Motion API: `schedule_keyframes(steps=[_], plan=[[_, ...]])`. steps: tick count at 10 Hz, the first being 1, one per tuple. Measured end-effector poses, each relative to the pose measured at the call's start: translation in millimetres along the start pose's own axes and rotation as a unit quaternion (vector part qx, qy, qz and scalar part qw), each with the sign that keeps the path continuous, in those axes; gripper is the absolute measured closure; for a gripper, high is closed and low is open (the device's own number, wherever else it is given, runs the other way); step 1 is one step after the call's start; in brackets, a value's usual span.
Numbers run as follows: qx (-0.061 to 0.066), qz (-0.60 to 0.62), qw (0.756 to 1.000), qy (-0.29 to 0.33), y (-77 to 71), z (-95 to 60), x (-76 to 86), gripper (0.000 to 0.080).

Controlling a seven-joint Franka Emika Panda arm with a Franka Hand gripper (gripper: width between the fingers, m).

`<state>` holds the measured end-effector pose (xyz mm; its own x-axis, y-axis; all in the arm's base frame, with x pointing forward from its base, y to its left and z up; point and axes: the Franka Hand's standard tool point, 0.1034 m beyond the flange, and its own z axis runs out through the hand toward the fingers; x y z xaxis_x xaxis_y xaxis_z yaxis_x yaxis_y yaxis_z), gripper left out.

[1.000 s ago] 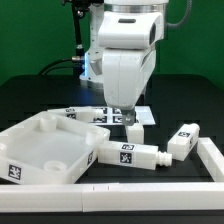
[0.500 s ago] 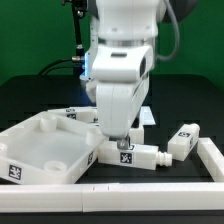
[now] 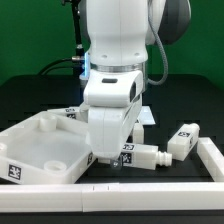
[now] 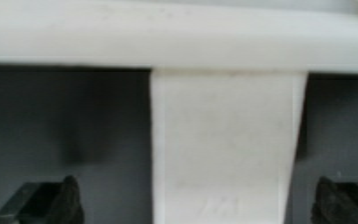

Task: Assemble desk

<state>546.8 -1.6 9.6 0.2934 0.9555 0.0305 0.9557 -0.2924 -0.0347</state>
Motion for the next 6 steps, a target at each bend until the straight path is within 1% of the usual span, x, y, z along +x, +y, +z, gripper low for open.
schedule_keyframes(steps=[1,3,4,5,6], plan=[[0.000,0.000,1.000,0.000,0.1,-0.3,-0.1,0.0150],[0.000,0.000,1.000,-0.001,-0.2,0.1,-0.3,0.0407],[0.000,0.000,1.000,-0.001,-0.3,0.2,-0.3,0.0407],[0.000,0.000,1.000,-0.001,-0.3,0.1,-0.3,0.0517],[0.000,0.000,1.000,0.000,-0.4,0.1,0.1,0.0517]])
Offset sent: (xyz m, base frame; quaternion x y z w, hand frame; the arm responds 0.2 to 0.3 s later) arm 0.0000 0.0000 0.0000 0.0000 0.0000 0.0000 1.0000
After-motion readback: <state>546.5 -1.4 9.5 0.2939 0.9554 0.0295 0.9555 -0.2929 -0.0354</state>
